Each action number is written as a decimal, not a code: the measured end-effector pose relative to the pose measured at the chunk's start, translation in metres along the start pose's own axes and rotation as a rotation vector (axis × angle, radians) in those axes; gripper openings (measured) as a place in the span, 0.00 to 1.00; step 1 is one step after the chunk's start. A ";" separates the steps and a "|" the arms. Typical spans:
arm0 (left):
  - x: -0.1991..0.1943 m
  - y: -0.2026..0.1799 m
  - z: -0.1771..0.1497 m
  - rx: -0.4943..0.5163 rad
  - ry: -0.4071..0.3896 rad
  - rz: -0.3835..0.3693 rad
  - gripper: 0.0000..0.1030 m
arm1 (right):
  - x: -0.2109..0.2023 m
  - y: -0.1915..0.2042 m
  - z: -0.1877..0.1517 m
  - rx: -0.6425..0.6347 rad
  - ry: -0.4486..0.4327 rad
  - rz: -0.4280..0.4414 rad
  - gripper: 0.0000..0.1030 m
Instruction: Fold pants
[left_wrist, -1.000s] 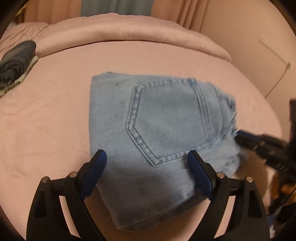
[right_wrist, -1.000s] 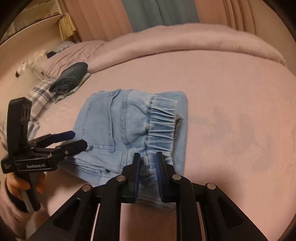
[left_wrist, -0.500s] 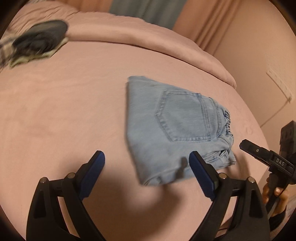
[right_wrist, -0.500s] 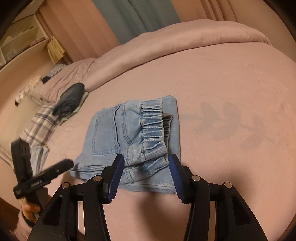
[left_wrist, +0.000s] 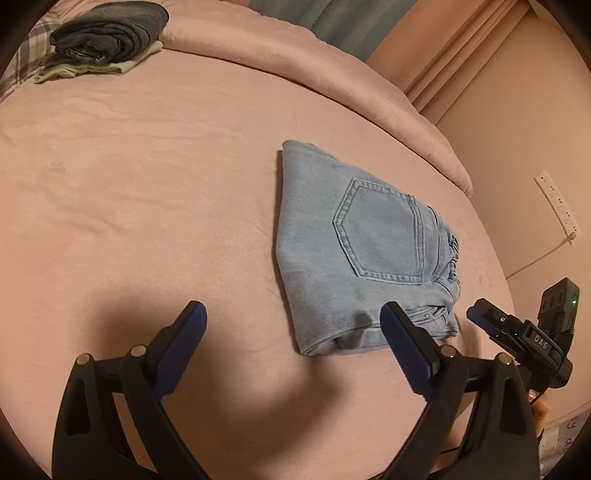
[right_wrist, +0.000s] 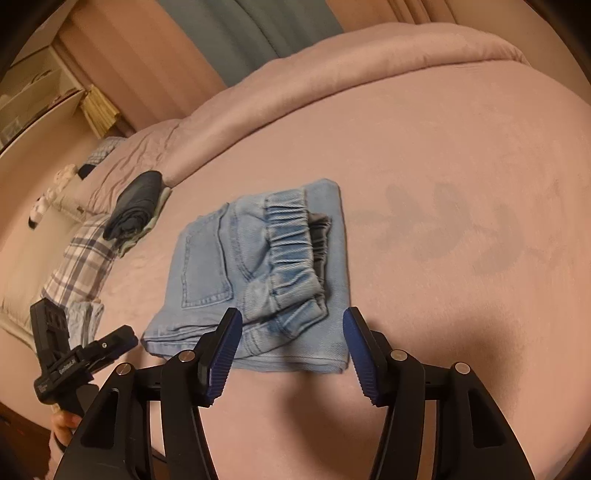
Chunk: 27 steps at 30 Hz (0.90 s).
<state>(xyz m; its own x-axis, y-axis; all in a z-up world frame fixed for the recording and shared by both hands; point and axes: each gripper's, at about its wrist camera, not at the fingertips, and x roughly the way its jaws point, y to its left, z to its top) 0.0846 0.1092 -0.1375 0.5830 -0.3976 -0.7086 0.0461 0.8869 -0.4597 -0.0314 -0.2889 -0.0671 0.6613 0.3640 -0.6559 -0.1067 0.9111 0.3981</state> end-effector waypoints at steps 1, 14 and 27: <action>0.001 0.001 0.000 -0.004 0.004 -0.001 0.94 | 0.001 -0.002 0.000 0.010 0.005 -0.005 0.62; 0.037 -0.004 0.025 -0.004 0.093 -0.065 0.96 | 0.029 -0.019 0.003 0.108 0.094 0.034 0.67; 0.063 -0.025 0.031 0.066 0.155 -0.107 0.96 | 0.038 -0.027 0.015 0.155 0.111 0.095 0.73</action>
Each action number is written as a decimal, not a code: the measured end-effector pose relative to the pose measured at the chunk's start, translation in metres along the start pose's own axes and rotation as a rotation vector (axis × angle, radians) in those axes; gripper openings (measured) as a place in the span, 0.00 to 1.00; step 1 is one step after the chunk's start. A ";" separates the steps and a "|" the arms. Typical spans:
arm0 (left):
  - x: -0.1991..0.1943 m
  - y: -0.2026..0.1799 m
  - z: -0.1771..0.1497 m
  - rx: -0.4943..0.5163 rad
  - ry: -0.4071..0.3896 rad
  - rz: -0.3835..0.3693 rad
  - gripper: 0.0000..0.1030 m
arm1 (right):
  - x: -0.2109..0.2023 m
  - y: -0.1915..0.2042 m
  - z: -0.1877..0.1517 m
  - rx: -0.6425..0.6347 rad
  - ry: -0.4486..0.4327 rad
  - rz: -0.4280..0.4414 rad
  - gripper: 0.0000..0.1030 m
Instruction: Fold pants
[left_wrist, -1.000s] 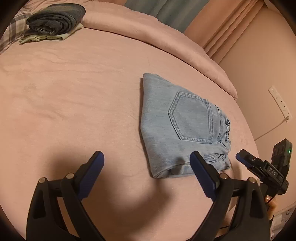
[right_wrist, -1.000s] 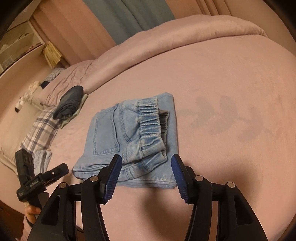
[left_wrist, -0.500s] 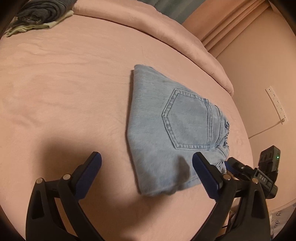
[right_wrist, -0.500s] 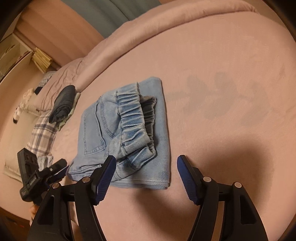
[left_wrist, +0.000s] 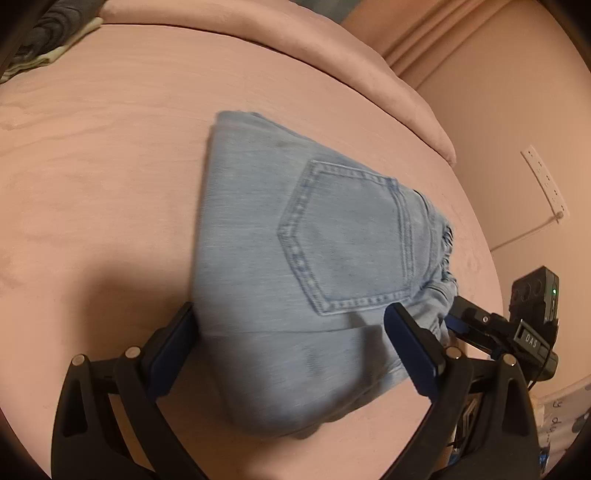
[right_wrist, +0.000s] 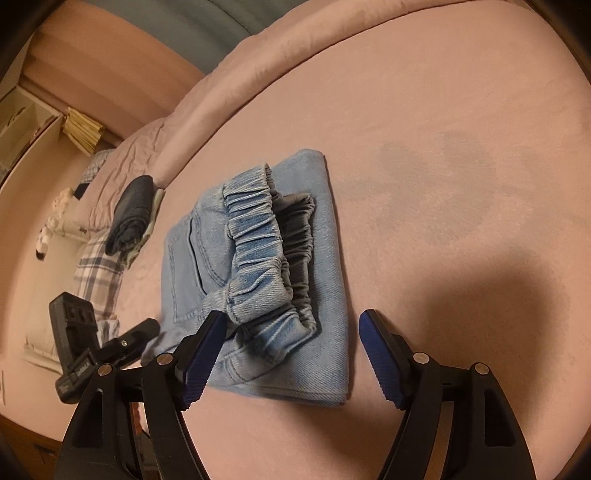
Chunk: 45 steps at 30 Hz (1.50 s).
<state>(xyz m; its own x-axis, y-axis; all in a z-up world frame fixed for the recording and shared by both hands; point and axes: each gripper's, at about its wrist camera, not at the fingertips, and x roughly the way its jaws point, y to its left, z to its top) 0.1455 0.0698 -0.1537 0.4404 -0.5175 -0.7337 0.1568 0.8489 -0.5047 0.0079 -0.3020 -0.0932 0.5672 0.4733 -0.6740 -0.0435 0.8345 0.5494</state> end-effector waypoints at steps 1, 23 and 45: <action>0.001 -0.001 0.000 0.005 0.004 0.006 0.97 | 0.001 0.000 0.001 0.009 0.003 0.013 0.73; 0.014 -0.002 0.011 0.003 0.004 -0.008 0.98 | 0.032 0.007 0.025 0.029 0.063 0.061 0.82; 0.024 -0.014 0.015 0.016 -0.028 0.042 0.79 | 0.039 0.028 0.028 -0.107 0.014 -0.047 0.81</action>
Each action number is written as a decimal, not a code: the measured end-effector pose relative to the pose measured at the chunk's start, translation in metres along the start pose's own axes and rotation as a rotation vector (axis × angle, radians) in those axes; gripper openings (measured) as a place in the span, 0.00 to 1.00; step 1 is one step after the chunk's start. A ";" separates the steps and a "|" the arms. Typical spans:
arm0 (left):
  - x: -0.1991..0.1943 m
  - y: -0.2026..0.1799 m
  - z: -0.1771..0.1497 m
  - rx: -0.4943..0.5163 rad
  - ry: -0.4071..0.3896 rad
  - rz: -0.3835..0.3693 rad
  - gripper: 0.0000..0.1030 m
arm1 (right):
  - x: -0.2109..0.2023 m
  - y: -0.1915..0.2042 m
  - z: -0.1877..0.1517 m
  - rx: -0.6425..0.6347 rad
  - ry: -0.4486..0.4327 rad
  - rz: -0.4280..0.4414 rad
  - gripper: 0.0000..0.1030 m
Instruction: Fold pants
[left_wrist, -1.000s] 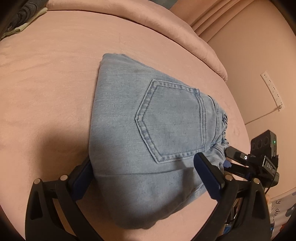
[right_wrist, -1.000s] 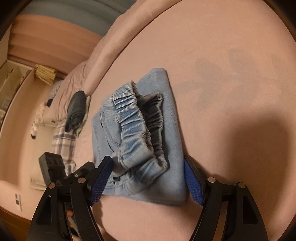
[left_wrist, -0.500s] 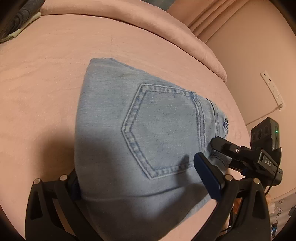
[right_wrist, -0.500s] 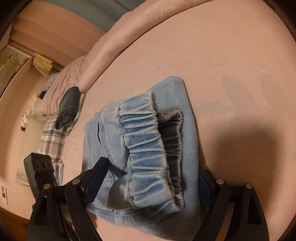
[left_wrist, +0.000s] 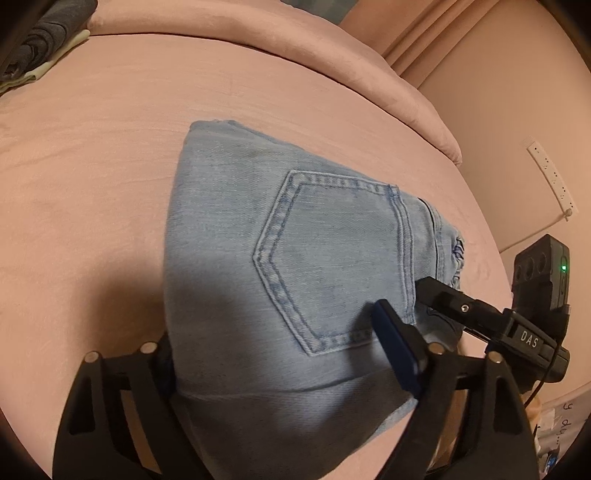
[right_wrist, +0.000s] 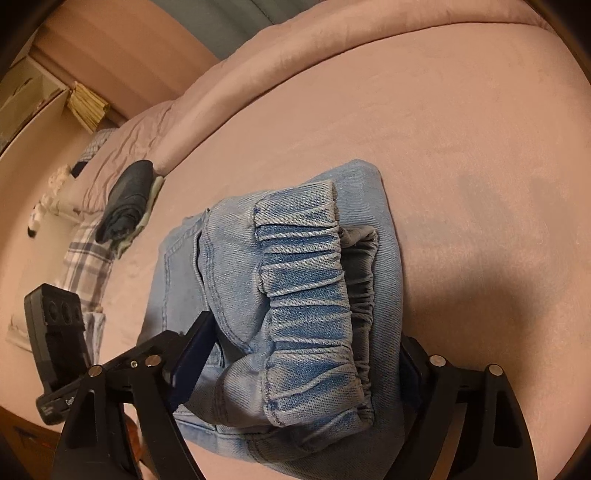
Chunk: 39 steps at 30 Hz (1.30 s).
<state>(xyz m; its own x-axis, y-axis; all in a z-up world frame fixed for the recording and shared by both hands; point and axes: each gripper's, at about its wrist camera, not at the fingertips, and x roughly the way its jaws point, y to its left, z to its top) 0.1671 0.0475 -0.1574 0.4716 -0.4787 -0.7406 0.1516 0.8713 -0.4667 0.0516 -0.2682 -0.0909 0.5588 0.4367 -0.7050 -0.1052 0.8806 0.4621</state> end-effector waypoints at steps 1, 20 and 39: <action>0.000 0.000 0.000 0.000 -0.001 0.005 0.77 | -0.001 0.001 0.000 -0.002 -0.002 -0.002 0.79; -0.015 -0.018 -0.005 0.071 -0.074 0.123 0.46 | -0.020 0.036 -0.012 -0.152 -0.106 -0.113 0.65; -0.022 -0.028 -0.012 0.116 -0.121 0.137 0.46 | -0.029 0.055 -0.022 -0.234 -0.155 -0.167 0.65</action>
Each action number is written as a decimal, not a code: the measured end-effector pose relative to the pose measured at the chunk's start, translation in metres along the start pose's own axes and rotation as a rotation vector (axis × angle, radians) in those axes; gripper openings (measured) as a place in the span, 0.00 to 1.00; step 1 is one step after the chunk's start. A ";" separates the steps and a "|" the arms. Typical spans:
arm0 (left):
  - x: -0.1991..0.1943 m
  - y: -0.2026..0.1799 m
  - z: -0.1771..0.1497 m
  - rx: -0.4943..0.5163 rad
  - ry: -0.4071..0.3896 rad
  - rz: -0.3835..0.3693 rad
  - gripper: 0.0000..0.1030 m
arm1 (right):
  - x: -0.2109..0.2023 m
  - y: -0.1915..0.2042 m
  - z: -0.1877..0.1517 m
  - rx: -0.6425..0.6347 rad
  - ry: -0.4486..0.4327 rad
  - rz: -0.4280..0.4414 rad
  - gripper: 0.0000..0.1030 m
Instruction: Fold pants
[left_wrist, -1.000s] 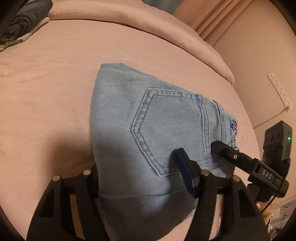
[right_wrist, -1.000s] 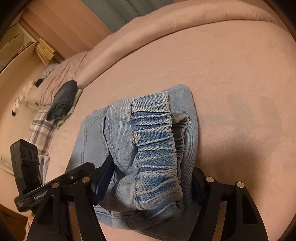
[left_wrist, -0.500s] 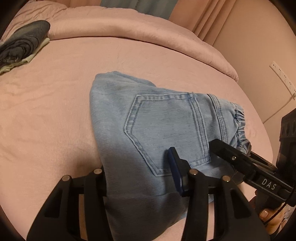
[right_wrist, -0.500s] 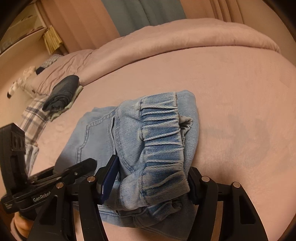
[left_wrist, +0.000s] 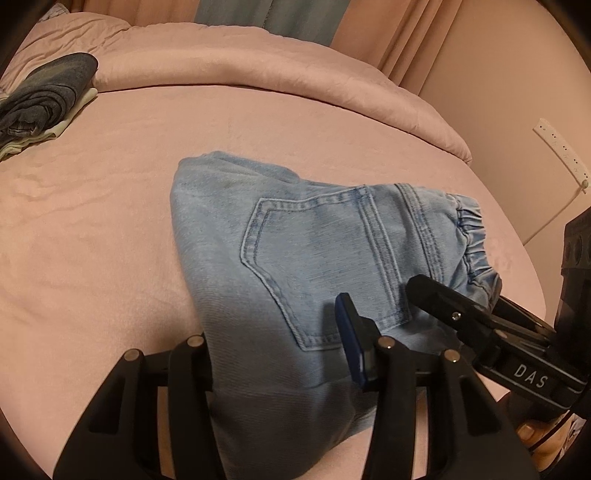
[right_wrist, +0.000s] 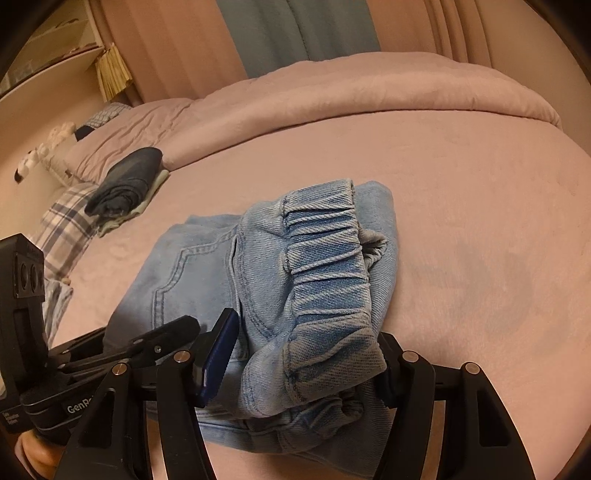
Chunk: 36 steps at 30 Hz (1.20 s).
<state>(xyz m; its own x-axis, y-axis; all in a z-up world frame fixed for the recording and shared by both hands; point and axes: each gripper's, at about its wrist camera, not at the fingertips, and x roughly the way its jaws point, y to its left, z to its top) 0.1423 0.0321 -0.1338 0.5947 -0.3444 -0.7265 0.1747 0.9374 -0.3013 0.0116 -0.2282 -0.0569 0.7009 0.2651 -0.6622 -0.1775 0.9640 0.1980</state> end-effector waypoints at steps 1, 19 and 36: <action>-0.001 0.000 0.000 0.002 -0.002 -0.003 0.46 | 0.000 0.002 0.000 0.000 -0.002 -0.001 0.65; -0.011 -0.001 0.001 -0.009 -0.020 -0.031 0.46 | -0.010 0.019 0.004 -0.034 -0.032 0.011 0.65; -0.030 0.007 -0.003 -0.038 -0.066 -0.016 0.46 | -0.008 0.038 0.007 -0.074 -0.040 0.046 0.64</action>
<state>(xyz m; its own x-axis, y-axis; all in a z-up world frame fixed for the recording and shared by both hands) 0.1233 0.0488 -0.1162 0.6425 -0.3537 -0.6797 0.1550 0.9287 -0.3368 0.0040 -0.1939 -0.0393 0.7172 0.3099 -0.6242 -0.2598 0.9500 0.1732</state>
